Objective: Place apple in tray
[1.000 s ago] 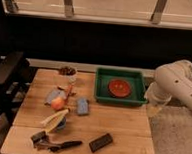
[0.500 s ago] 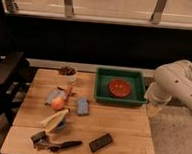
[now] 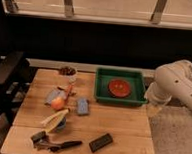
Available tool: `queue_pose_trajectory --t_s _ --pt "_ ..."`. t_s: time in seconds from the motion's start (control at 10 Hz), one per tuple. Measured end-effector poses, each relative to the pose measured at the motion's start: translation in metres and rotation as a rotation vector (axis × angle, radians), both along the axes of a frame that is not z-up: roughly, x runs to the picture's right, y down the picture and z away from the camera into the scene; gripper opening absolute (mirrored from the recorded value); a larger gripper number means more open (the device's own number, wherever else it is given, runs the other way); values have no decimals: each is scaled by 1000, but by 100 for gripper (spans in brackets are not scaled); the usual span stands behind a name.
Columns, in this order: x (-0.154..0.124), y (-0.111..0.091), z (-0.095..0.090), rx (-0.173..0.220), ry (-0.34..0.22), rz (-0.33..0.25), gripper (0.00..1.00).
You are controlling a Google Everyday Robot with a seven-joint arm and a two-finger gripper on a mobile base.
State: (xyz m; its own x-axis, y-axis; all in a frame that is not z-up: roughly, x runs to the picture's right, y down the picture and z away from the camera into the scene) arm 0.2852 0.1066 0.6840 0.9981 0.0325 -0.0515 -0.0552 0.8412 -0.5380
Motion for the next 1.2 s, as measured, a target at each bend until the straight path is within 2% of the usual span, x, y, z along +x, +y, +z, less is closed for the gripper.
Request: queue_pose_trajectory --t_s 1.0,1.2 --pt "0 -1 0 4 1 5 65" --pt "-10 -4 8 14 -53 67 65"
